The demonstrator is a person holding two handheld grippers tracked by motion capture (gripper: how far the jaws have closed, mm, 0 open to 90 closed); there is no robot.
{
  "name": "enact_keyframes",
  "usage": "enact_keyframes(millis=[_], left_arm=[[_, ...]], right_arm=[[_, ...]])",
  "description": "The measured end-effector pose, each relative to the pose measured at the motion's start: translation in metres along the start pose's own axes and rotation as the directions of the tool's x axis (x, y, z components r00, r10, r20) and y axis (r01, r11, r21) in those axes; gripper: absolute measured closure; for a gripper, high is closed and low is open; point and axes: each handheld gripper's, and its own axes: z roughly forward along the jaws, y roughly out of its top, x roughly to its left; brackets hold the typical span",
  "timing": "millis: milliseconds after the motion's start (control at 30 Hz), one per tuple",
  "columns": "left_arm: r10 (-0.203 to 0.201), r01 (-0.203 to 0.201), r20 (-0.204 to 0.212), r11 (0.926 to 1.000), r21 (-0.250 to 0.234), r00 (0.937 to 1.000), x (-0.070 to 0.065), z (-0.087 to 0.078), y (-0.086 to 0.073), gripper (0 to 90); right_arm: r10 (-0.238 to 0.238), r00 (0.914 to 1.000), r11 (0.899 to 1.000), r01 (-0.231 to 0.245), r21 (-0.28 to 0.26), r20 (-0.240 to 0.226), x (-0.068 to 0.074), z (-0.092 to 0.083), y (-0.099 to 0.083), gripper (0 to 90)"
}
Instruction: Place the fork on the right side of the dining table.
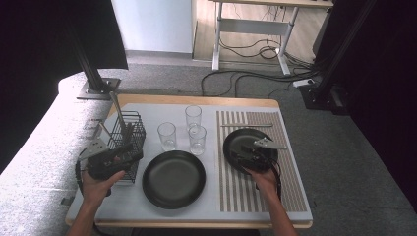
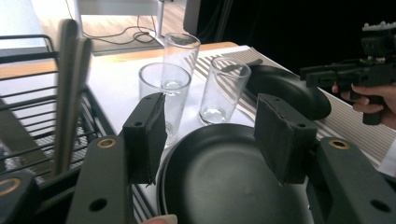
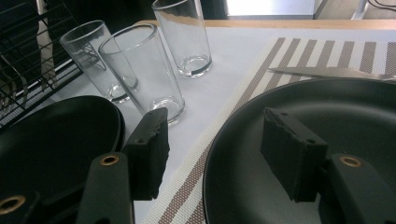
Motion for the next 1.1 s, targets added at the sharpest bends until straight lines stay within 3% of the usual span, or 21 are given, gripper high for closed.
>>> enact_keyframes(millis=[467, 1100], left_arm=[[-0.038, 0.036, -0.061, 0.9987, -0.035, 0.9974, 0.026, -0.019, 0.006, 47.4], [-0.077, 0.074, -0.093, 0.9964, -0.041, 0.9926, 0.054, -0.022, 0.004, 49.4]], right_arm=[[-0.001, 1.0000, 1.000, 0.001, 0.009, 0.000, 0.000, 0.002, -0.003, 41.5], [-0.002, 1.0000, 1.000, 0.002, 0.021, 0.002, -0.001, 0.003, -0.005, 41.5]])
